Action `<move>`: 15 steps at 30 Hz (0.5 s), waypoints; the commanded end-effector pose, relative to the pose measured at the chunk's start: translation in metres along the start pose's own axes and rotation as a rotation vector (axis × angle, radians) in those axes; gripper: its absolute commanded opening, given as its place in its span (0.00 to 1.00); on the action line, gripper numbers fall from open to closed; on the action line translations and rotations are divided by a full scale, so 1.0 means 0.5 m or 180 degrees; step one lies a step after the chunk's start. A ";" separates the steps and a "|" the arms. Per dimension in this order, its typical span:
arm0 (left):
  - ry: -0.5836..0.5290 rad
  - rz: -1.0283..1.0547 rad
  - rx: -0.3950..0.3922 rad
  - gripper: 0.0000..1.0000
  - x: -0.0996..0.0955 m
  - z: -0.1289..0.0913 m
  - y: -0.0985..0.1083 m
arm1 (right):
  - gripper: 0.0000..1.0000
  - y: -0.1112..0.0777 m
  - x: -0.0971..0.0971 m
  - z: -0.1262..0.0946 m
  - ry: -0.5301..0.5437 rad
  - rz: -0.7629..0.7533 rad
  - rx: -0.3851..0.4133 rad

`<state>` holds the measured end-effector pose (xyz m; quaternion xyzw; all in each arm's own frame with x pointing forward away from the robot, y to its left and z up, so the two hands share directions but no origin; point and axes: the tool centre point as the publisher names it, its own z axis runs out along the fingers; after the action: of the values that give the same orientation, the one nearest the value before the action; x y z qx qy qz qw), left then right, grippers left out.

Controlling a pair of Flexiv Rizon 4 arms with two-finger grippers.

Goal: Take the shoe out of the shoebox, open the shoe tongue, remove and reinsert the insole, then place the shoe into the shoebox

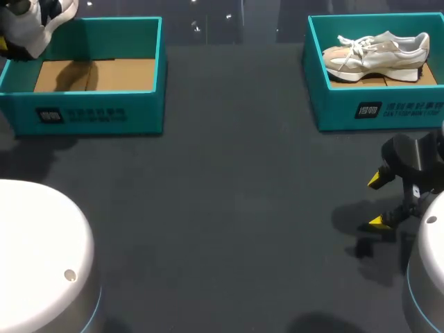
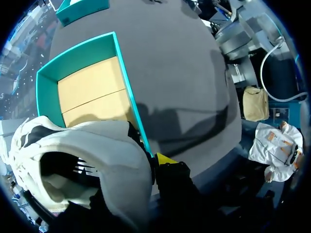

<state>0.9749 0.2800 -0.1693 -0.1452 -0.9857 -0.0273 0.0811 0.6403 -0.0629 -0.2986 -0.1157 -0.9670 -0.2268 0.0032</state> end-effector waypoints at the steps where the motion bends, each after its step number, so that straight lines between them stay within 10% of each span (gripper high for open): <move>1: 0.0001 0.0004 -0.0001 0.00 0.000 -0.004 0.002 | 1.00 -0.001 0.004 0.000 -0.0013 0.0000 0.0004; 9: 0.0313 0.0881 0.0265 0.00 -0.016 -0.008 0.035 | 1.00 -0.001 0.004 0.000 -0.0013 0.0000 0.0004; 15: 0.0155 0.1536 -0.0194 0.00 -0.025 -0.001 0.058 | 1.00 -0.001 0.004 0.000 -0.0013 0.0000 0.0004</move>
<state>0.9858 0.3025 -0.1716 -0.2862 -0.9523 -0.0077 0.1059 0.6402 -0.0629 -0.2985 -0.1157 -0.9670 -0.2268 0.0032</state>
